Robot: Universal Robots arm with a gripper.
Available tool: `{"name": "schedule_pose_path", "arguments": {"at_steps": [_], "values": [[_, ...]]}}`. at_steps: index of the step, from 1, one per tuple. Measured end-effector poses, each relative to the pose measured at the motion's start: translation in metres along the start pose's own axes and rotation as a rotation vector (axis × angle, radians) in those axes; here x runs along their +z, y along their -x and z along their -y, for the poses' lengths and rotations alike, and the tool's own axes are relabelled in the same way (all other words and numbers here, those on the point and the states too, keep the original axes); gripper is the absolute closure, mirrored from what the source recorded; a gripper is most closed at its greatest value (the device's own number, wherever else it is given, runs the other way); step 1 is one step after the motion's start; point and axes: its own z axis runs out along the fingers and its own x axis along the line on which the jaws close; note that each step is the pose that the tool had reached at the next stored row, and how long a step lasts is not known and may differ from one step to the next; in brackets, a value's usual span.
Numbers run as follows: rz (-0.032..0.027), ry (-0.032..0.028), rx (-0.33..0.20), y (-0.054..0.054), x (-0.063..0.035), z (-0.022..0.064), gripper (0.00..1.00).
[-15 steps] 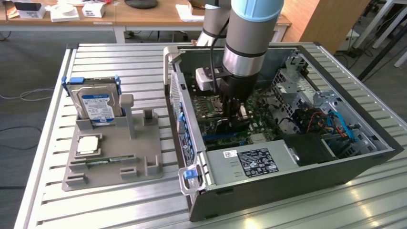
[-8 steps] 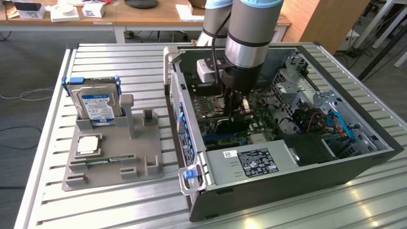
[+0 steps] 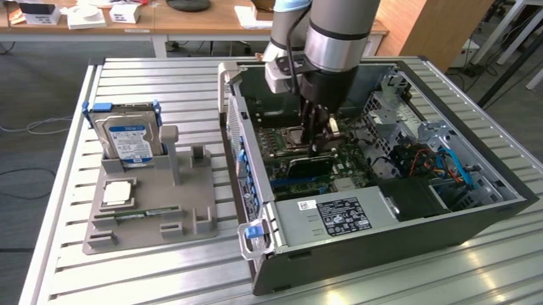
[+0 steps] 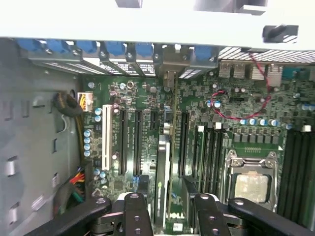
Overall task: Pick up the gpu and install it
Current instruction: 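Insert the gpu into the slot, then press down on the gpu until it lock into place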
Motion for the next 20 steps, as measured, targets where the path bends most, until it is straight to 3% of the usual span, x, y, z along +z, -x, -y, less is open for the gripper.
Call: {"name": "schedule_pose_path", "arguments": {"at_steps": [7,20], "values": [[0.0,0.0,0.0,0.0,-0.015,0.0009,0.6],[0.0,0.0,0.0,0.0,-0.0151,0.0009,0.6]]}}
